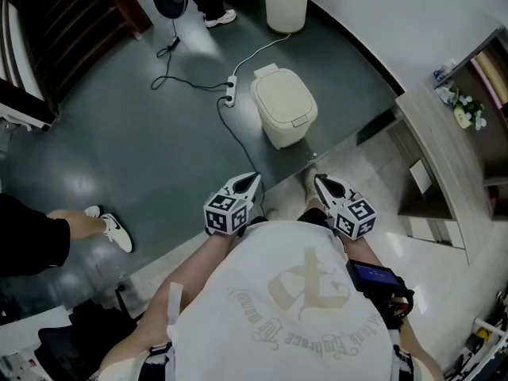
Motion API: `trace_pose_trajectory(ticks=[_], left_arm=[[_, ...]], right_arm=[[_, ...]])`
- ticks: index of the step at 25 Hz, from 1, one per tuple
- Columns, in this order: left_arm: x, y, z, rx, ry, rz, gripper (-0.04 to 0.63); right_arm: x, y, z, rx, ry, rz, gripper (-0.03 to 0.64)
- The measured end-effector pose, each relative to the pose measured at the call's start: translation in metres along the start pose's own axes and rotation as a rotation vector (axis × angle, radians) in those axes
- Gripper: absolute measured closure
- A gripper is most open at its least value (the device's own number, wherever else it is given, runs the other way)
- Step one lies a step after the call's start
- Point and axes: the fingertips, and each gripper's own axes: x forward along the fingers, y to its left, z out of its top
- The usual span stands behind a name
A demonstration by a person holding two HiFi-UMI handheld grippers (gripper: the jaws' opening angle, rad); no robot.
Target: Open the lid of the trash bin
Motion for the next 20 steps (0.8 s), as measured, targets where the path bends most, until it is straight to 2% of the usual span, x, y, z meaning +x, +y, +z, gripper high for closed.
trace_pose_trajectory(ticks=[7,14,20], left_arm=[[0.01,0.001,0.005,0.007,0.003,0.0,0.581],[0.02,0.015,0.016,-0.021,-0.005,0.02,0.581],[0.03,0.017,0.021,-0.019,-0.002,0.003,0.581]], right_arm=[[0.0,-0.01,-0.001,0.001,0.007,-0.002,0.612],[0.012,-0.027,0.009,-0.009,0.02,0.002,0.612],[0.022,-0.033,0.016,-0.01,0.025,-0.007,0.612]])
